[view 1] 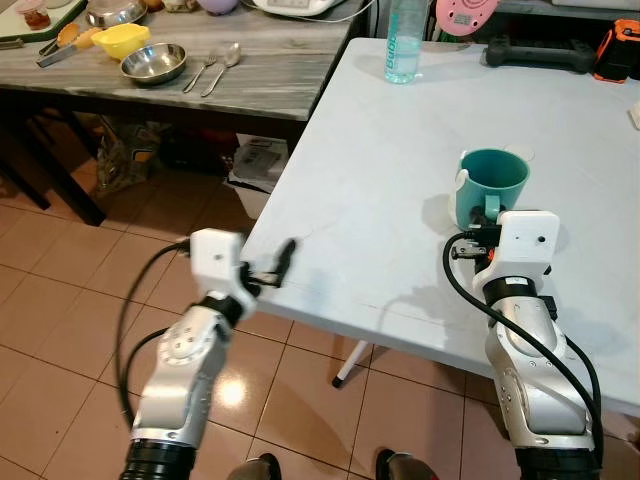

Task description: Setting the table

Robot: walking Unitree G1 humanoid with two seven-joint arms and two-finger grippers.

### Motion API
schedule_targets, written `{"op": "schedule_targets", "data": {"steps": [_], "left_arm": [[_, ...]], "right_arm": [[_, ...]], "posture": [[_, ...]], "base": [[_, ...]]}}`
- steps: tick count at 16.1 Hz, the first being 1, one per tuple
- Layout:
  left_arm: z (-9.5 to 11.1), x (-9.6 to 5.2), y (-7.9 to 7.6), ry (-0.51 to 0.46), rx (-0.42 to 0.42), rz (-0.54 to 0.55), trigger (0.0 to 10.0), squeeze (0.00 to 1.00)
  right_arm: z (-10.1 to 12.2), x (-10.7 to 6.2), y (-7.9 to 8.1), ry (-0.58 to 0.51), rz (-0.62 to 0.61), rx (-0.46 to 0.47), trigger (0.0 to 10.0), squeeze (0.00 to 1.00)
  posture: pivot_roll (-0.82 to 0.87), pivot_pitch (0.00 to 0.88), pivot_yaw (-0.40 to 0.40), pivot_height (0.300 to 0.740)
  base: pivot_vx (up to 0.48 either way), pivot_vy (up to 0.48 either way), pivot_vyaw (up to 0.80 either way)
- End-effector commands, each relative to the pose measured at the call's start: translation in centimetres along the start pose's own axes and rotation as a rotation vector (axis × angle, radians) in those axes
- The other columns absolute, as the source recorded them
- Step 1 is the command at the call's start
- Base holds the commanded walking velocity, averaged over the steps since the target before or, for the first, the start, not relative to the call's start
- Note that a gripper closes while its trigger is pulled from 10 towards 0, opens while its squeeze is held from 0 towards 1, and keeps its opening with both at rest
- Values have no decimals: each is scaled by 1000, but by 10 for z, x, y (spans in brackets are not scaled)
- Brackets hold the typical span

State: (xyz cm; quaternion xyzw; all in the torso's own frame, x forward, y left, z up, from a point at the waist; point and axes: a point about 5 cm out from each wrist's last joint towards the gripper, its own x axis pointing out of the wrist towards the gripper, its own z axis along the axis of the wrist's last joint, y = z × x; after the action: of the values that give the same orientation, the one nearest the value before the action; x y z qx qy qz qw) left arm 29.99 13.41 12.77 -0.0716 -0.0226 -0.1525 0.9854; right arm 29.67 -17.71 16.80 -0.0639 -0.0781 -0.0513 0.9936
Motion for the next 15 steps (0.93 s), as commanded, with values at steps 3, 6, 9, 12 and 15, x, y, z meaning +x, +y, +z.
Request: {"op": "schedule_targets", "data": {"steps": [3, 6, 9, 12, 15], "left_arm": [[-9, -4, 12, 42, 12, 74, 10000, 0], [-11, -4, 13, 40, 4, 96, 10000, 0], [-12, -5, 13, 37, 4, 108, 10000, 0], [-13, -6, 14, 38, 14, 120, 10000, 0], [-11, -4, 17, 36, 28, 116, 10000, 0]], "right_arm": [[8, 2, 3, -18, 18, 15, 10000, 0], [11, 8, 8, -21, 41, 16, 10000, 0], [14, 9, 10, -33, 48, 11, 10000, 0], [14, 5, 12, -27, 50, 13, 10000, 0], [14, 5, 15, -33, 53, 9, 10000, 0]], "posture": [[-1, 116, 65, 740], [8, 117, 55, 740], [9, 126, 52, 740], [13, 129, 52, 740], [9, 129, 64, 740]], "base": [[0, 0, -404], [0, 0, -783], [0, 0, -263], [0, 0, 0], [0, 210, 0]]}}
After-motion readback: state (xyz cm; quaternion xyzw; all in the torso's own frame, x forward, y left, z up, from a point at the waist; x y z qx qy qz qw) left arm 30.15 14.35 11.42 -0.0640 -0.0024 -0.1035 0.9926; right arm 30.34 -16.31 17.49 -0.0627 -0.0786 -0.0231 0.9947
